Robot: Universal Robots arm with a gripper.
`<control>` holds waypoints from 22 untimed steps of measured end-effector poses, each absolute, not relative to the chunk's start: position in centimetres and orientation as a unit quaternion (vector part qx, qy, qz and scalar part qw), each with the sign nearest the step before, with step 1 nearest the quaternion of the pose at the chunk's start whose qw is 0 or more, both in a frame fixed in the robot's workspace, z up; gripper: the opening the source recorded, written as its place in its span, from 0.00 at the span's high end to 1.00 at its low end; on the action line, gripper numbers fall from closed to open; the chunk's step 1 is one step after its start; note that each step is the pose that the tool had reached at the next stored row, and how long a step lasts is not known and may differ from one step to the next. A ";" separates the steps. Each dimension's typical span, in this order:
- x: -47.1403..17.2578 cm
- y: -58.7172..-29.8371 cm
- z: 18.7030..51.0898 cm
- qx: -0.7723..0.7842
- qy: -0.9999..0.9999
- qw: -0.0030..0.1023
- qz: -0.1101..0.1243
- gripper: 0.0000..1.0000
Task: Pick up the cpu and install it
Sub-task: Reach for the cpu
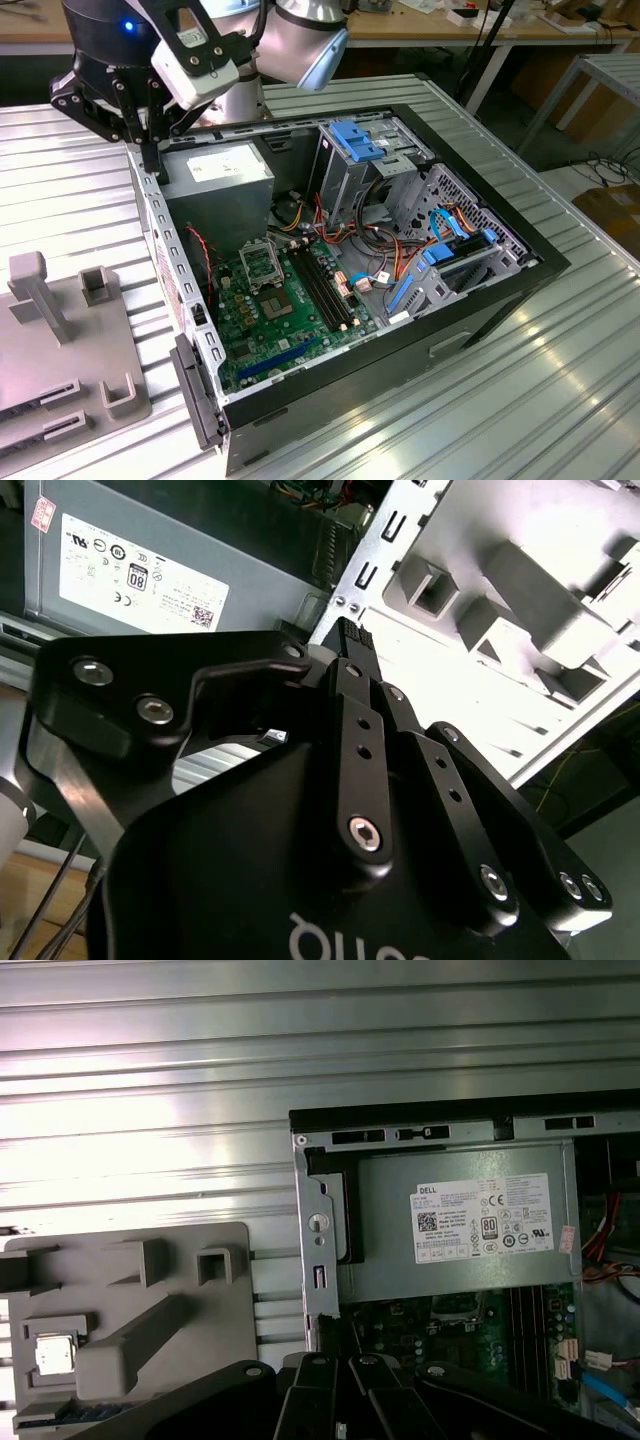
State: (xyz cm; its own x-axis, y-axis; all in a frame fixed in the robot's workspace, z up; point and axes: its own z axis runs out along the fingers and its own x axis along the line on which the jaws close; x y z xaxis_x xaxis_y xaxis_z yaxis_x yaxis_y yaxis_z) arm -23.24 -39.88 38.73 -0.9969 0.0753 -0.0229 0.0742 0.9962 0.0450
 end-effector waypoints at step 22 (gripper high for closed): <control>-24.3 -39.9 38.7 0.037 0.999 0.012 0.022 0.89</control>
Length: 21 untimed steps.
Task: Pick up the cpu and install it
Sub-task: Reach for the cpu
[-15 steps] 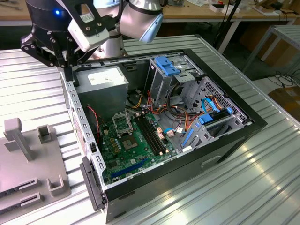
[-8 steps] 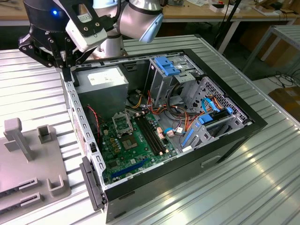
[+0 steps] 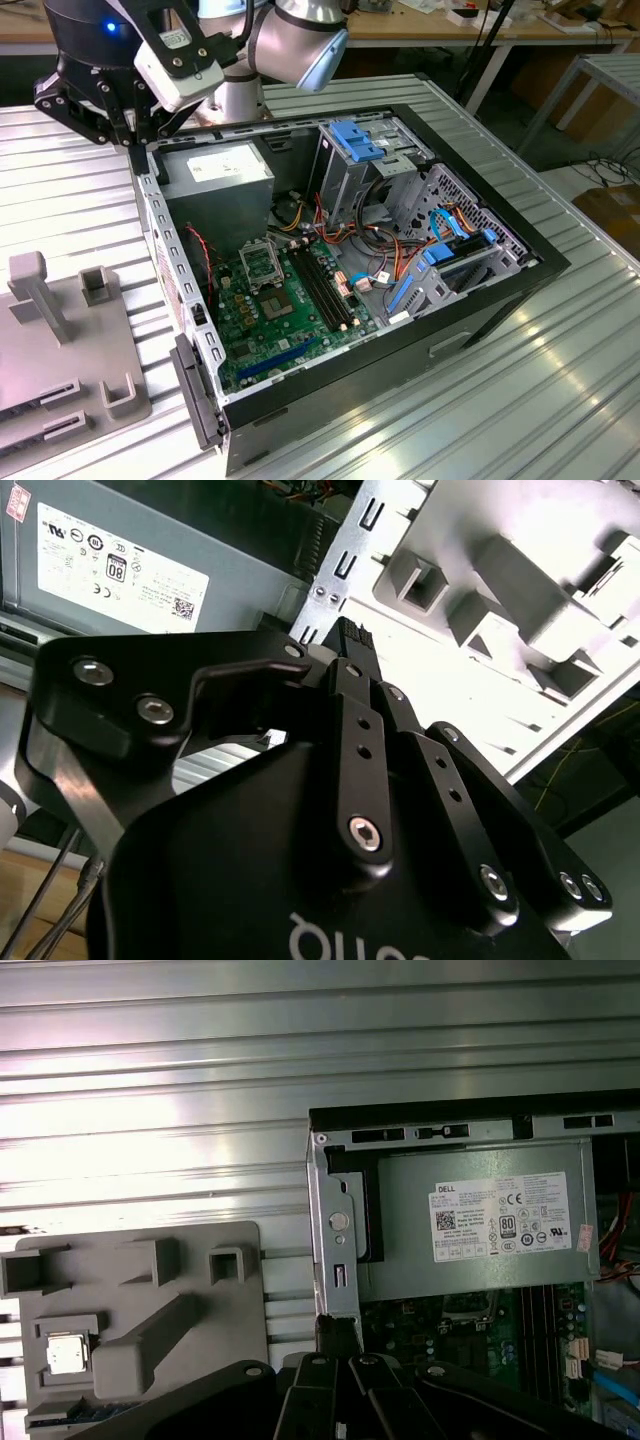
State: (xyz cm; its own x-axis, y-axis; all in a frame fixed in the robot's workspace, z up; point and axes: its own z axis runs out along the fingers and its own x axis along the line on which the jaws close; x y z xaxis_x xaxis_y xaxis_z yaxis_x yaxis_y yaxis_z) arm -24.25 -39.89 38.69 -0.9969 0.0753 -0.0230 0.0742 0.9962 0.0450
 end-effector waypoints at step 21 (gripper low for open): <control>-25.6 -39.9 38.6 0.037 0.999 0.012 0.022 0.89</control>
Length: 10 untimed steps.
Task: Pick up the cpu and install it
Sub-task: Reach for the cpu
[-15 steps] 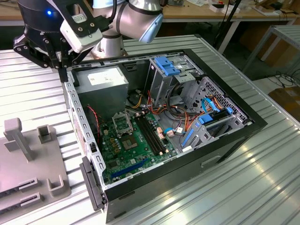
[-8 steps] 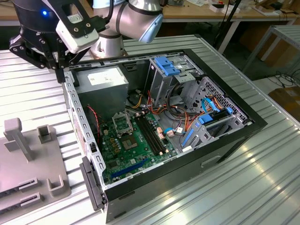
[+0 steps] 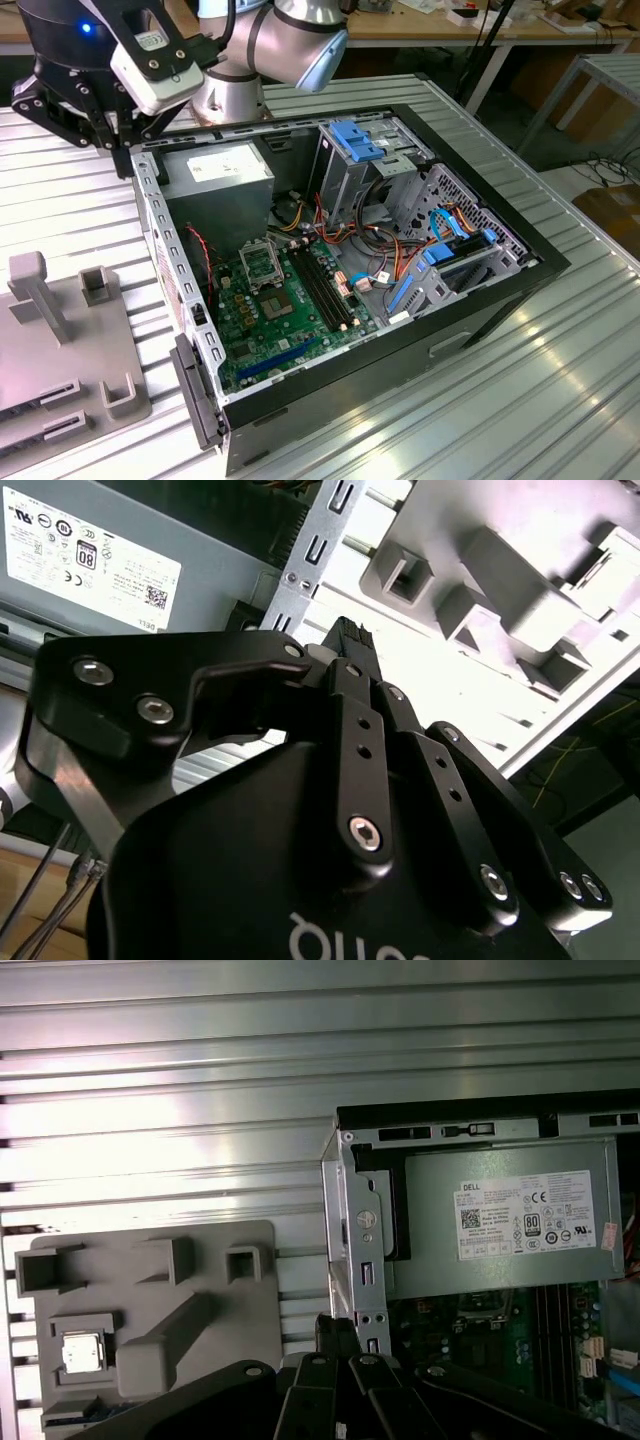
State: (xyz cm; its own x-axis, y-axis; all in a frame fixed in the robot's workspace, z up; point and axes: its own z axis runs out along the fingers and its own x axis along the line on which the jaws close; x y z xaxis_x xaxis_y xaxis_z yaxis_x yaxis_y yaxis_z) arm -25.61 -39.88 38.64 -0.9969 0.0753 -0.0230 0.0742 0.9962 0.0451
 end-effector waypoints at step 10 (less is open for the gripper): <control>-26.2 -39.9 38.6 0.037 0.999 0.012 0.022 0.89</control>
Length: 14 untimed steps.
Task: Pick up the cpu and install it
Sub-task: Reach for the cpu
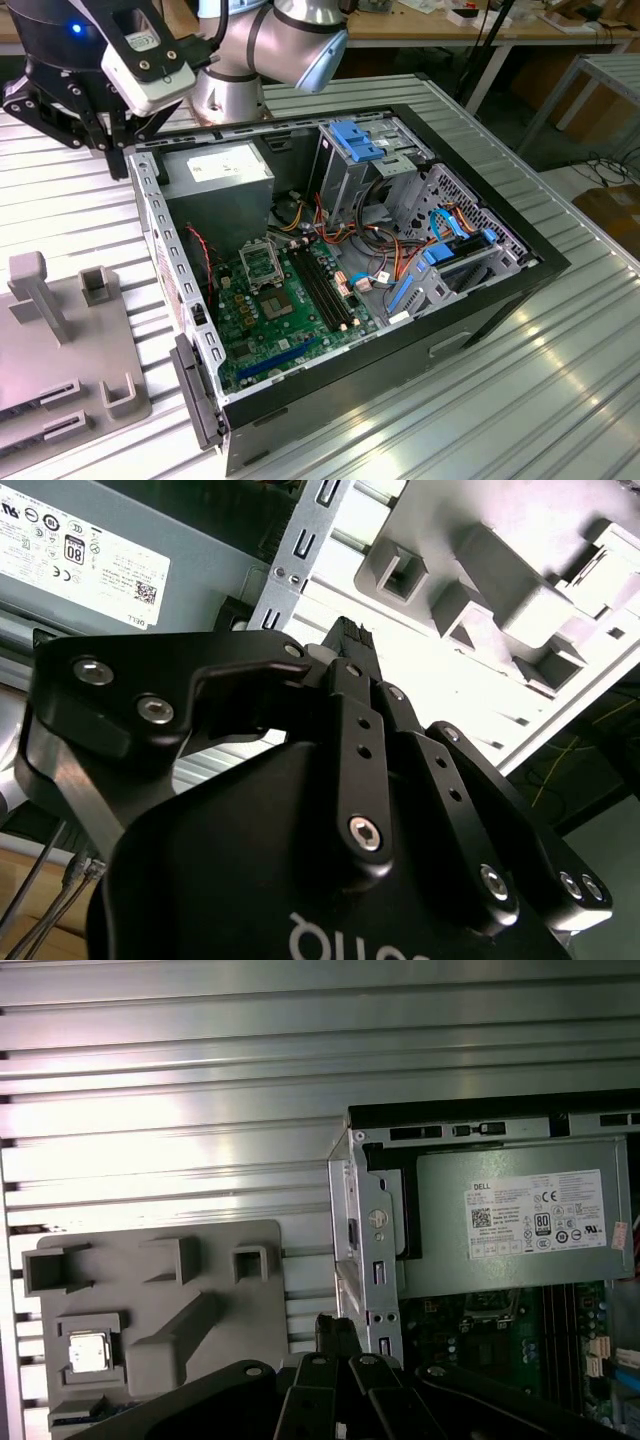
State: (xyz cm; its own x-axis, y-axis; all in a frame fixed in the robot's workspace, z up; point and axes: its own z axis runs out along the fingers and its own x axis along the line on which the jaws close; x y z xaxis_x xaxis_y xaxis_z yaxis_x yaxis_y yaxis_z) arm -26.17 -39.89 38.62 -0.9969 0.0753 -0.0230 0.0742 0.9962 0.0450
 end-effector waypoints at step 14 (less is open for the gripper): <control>-26.9 -39.9 38.6 0.037 0.999 0.012 0.022 0.89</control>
State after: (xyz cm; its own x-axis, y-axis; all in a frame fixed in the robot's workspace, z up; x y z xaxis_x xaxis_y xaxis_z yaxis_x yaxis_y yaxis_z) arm -26.90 -39.89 38.59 -0.9969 0.0753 -0.0230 0.0742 0.9962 0.0450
